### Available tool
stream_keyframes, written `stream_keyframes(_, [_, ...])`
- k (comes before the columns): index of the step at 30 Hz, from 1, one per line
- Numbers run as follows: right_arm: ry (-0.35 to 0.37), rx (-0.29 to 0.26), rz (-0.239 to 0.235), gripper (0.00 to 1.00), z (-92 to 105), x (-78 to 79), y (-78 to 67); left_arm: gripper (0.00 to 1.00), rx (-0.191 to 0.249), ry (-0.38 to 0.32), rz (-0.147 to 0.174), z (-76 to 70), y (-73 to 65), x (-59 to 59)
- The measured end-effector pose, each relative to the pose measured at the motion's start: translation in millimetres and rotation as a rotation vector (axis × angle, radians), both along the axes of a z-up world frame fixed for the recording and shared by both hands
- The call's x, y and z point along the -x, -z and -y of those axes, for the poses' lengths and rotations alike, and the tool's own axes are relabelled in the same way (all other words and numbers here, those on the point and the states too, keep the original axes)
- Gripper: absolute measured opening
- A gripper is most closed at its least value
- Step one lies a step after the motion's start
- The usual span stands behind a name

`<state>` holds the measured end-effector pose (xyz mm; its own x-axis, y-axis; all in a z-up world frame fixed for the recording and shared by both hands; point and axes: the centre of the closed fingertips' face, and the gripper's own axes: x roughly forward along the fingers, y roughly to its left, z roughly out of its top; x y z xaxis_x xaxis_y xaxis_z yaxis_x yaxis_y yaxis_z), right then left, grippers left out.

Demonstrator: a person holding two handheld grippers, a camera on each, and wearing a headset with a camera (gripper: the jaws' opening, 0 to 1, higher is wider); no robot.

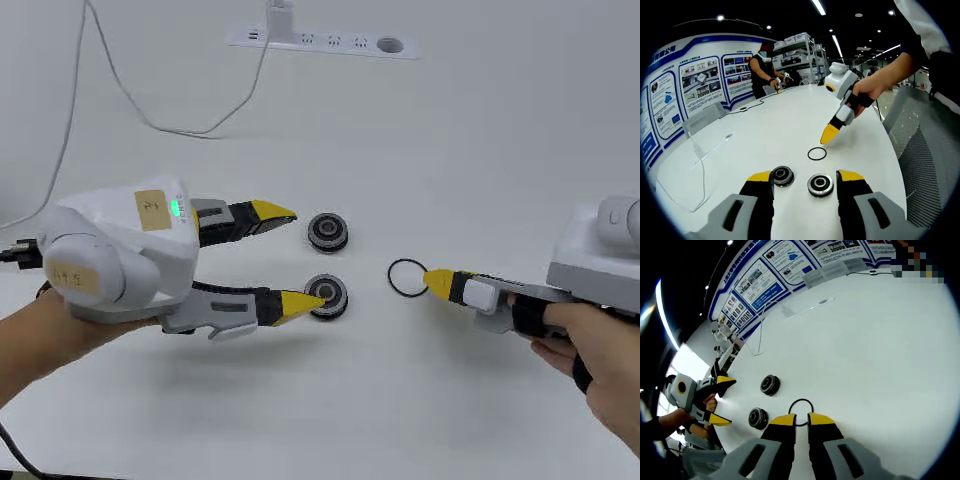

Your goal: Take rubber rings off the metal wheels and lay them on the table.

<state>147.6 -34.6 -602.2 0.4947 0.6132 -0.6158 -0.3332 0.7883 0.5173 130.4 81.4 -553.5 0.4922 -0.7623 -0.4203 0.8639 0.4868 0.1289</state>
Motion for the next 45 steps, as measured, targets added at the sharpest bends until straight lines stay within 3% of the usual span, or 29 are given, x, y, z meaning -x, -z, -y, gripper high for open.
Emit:
stream_keyframes(5, [0.012, -0.009, 0.015, 0.12, 2.5, 0.7, -4.2, 0.5, -0.022, 0.014, -0.009, 3.9, 6.2, -0.1])
stream_keyframes(9, [0.019, -0.072, 0.023, 0.12, -2.4, 1.3, -13.0, 0.45, -0.036, 0.023, -0.026, 6.5, 13.6, -0.5])
stream_keyframes(13, [-0.003, -0.096, 0.032, 0.19, -8.4, 3.6, -17.3, 0.4, -0.049, 0.024, -0.033, 8.7, 20.0, -2.9])
stream_keyframes(20, [-0.077, -0.162, 0.036, 0.22, -24.4, 13.5, -21.2, 0.33, -0.067, 0.053, -0.053, 17.1, 31.0, -1.4])
stream_keyframes(31, [-0.179, -0.172, 0.037, 0.31, -43.8, 26.1, -14.2, 0.22, -0.079, 0.092, -0.085, 21.5, 39.5, 4.0])
stream_keyframes(45, [-0.21, -0.194, 0.029, 0.32, -54.6, 26.1, -14.7, 0.16, -0.09, 0.109, -0.099, 21.2, 47.4, 4.9])
